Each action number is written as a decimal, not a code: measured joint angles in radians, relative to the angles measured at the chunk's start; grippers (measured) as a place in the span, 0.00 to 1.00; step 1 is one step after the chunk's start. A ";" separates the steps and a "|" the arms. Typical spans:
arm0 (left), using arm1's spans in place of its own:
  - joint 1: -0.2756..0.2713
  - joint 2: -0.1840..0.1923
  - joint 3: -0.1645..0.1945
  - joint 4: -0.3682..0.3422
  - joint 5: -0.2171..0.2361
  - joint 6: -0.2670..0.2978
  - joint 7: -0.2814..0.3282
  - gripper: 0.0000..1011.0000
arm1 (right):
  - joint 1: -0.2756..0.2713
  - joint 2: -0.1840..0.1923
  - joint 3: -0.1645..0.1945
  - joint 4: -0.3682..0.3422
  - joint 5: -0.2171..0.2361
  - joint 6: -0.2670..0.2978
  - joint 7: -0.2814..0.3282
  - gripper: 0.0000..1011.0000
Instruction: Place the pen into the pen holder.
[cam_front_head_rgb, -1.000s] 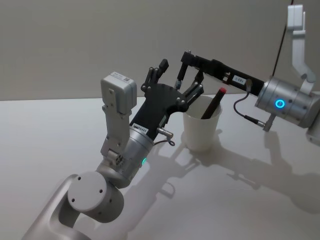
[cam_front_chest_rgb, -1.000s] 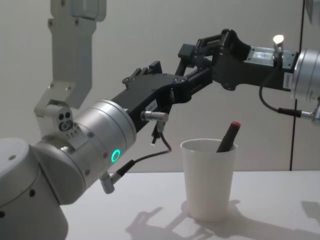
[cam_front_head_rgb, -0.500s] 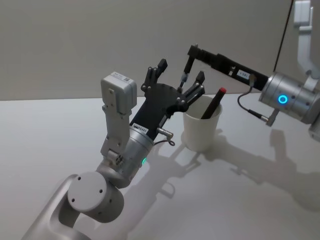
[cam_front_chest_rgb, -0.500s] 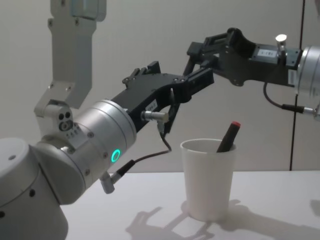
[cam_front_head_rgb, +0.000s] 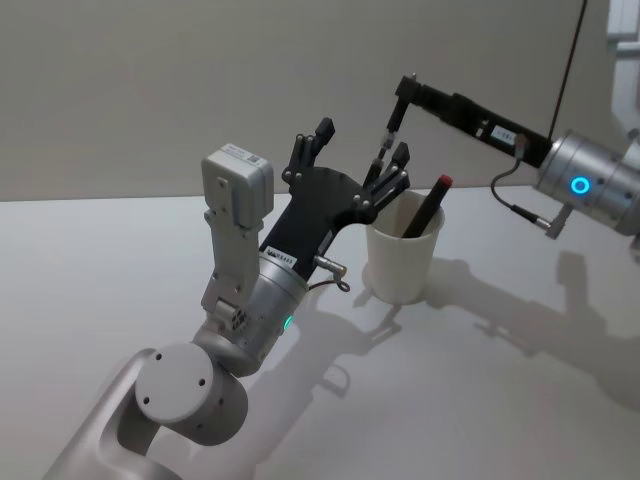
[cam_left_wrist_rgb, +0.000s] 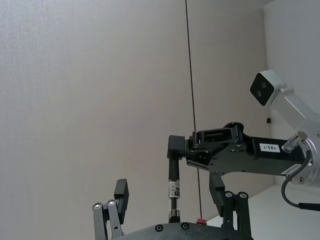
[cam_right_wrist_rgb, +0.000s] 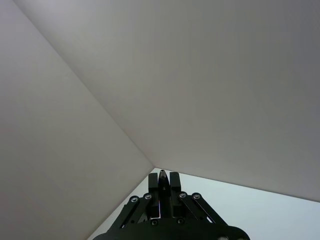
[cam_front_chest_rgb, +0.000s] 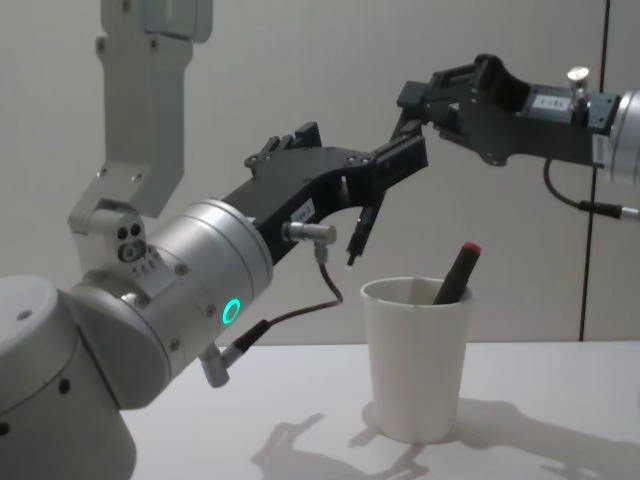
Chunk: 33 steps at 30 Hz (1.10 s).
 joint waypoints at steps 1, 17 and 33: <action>0.000 0.000 0.000 0.000 0.000 0.000 0.000 0.99 | 0.002 0.000 0.001 0.002 0.001 0.000 0.002 0.12; 0.000 0.000 0.000 0.000 0.000 0.000 0.000 0.99 | 0.035 0.016 0.034 0.015 0.017 -0.087 0.024 0.12; 0.000 0.000 0.000 0.000 0.000 0.000 0.000 0.99 | 0.040 0.055 0.054 -0.063 -0.110 -0.179 0.025 0.12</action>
